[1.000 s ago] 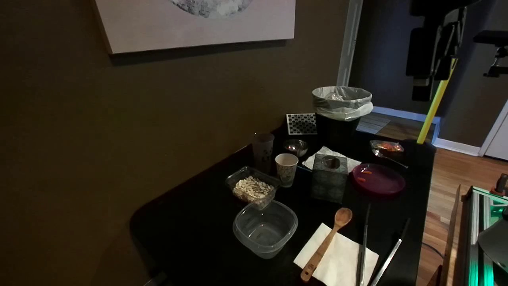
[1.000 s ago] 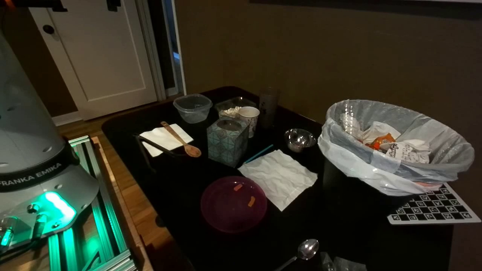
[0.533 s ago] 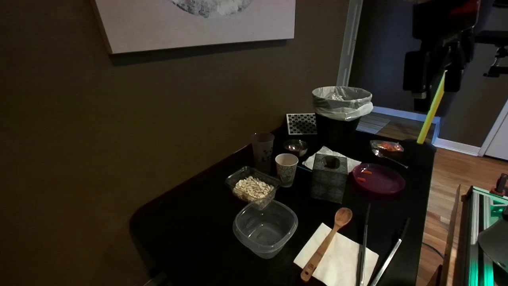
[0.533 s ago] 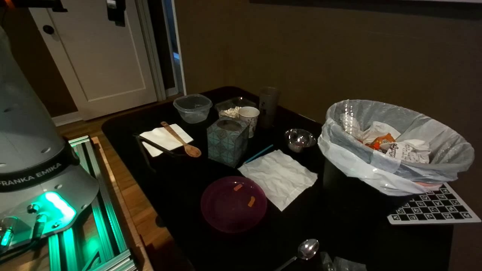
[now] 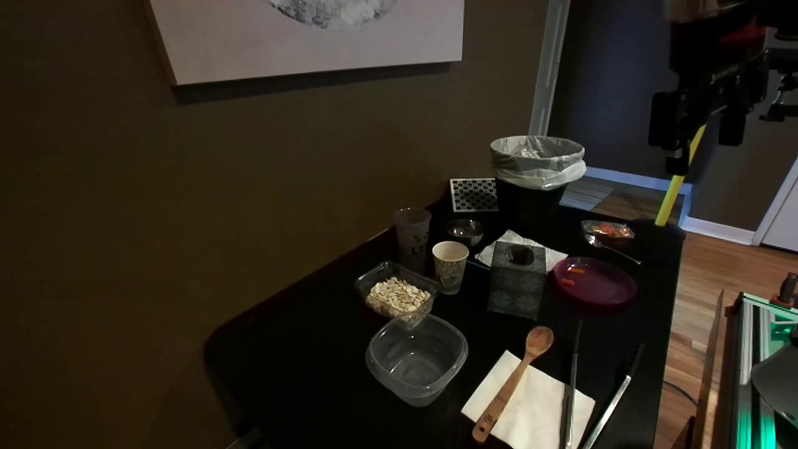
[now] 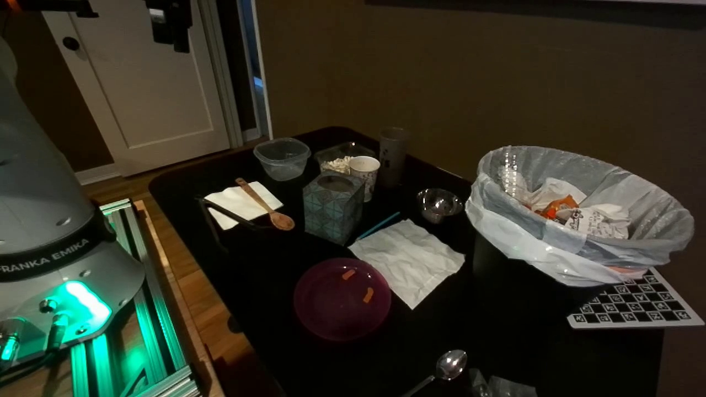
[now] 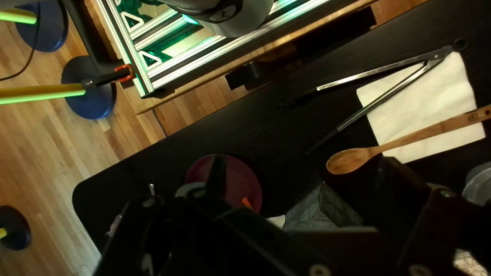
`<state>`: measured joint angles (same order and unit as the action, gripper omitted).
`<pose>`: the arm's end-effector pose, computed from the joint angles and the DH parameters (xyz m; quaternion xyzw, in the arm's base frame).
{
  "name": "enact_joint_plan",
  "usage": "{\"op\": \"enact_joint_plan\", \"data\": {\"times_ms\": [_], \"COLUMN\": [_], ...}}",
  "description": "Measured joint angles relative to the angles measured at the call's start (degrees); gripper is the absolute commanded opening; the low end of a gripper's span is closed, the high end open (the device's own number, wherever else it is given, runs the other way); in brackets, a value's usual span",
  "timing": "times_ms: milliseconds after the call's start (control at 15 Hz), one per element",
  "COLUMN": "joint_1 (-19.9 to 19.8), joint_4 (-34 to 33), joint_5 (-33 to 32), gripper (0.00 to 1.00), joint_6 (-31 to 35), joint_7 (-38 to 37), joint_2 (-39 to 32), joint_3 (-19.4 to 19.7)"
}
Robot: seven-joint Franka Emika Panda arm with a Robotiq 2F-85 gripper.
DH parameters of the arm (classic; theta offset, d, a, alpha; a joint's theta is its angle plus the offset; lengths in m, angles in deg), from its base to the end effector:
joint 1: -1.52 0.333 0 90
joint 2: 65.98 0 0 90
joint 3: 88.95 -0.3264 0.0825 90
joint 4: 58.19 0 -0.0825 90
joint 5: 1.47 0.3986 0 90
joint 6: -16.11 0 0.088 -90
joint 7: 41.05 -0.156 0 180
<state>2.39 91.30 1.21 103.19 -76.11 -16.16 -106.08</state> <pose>0.2524 0.0872 0.4393 0.9659 -0.2116 -0.0741 0.1297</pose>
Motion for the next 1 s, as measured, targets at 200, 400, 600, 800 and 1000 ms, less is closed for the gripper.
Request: {"op": "enact_joint_plan", "data": {"times_ms": [200,400,600,800,1000], "joint_1": [0.0,0.0,0.0,0.0,-1.8], "joint_4": [0.0,0.0,0.0,-0.1,1.7], "joint_5": [0.0,0.0,0.0,0.0,-0.4], "gripper": [1.00,1.00,1.00,1.00,1.00], "joint_6": [0.0,0.0,0.0,0.0,0.0], "joint_7": [0.0,0.0,0.0,0.0,-0.1], "joint_2": [-0.1,-0.1,-0.1,-0.1,-0.4], "joint_3": [0.0,0.0,0.0,0.0,1.4]}}
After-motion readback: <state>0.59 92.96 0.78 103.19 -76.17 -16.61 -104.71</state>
